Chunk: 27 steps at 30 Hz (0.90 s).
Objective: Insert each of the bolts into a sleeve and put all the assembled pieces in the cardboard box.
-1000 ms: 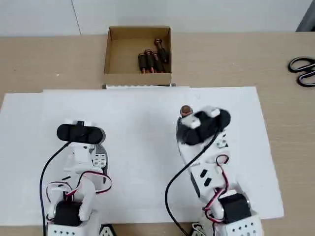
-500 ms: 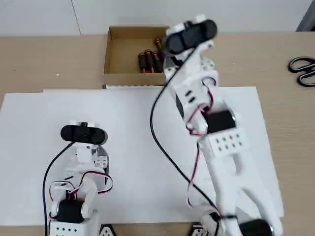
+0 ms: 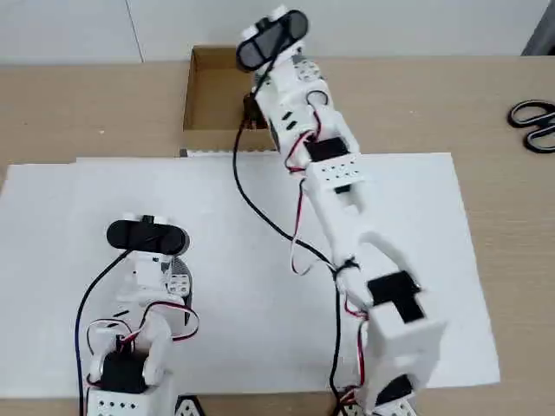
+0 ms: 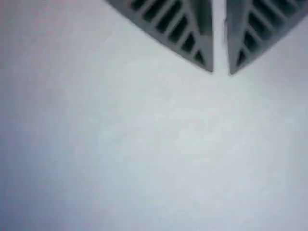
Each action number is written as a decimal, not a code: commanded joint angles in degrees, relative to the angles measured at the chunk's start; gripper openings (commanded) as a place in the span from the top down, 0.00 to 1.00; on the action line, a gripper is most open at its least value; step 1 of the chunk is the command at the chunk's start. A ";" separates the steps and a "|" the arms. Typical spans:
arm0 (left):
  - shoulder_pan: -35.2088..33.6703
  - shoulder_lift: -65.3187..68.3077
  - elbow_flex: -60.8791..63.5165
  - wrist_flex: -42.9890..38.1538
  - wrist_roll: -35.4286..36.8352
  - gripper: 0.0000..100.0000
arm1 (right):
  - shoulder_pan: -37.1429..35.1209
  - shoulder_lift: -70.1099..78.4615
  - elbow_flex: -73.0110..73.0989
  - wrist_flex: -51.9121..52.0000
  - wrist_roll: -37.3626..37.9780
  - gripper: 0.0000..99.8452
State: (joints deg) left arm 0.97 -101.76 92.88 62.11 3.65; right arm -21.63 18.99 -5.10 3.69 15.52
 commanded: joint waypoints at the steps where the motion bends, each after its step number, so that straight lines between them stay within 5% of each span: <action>1: 0.00 -0.44 -0.22 -1.41 0.18 0.99 | -1.54 6.81 -9.58 -8.40 3.87 1.00; 9: 0.00 -0.44 -0.22 -1.41 0.18 0.99 | -2.86 25.27 -21.54 -16.04 11.69 1.00; 16: 0.00 -0.44 -0.22 -1.41 0.18 0.99 | -2.95 28.00 -26.46 -5.41 12.31 0.85; 21: 0.00 -0.44 -0.22 -1.41 0.18 0.99 | -2.95 27.56 -28.04 -3.56 12.31 0.84; 27: 0.00 -0.44 -0.22 -1.41 0.18 0.99 | -2.86 21.85 -32.35 4.88 12.31 1.00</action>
State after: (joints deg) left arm 0.97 -101.76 92.88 62.11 3.65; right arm -24.18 48.09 -33.14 3.25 27.47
